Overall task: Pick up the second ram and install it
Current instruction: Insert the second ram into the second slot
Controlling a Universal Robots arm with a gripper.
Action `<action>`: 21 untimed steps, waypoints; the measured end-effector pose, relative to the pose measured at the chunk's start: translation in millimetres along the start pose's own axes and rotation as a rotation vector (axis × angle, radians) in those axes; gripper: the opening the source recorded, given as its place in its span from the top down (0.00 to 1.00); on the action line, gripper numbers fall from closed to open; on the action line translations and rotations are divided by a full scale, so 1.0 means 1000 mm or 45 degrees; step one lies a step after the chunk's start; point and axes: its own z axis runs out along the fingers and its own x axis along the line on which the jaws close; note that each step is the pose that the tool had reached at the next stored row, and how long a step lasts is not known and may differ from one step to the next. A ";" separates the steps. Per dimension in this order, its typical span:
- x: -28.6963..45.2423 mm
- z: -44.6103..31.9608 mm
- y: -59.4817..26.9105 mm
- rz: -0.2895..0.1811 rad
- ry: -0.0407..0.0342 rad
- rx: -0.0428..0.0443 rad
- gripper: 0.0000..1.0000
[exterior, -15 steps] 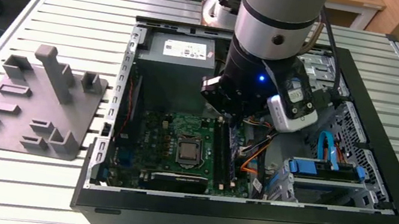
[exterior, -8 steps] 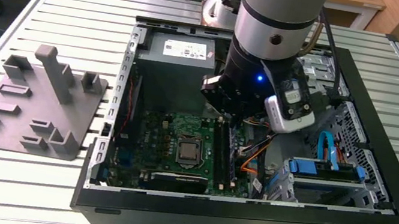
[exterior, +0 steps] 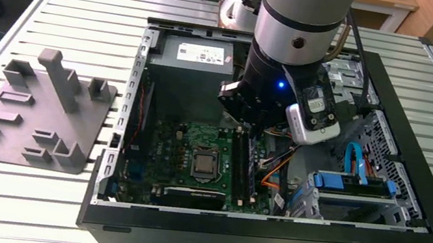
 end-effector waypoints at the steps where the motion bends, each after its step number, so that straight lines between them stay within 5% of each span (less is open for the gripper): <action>1: 0.0000 0.0000 0.0000 0.000 0.0000 0.000 0.86; 6: 0.0001 0.0013 -0.0001 -0.014 0.0008 0.000 0.86; 13: 0.0001 0.0025 -0.0001 -0.124 0.0063 -0.005 0.86; 21: 0.0002 0.0038 -0.0002 -0.125 0.0063 -0.006 0.86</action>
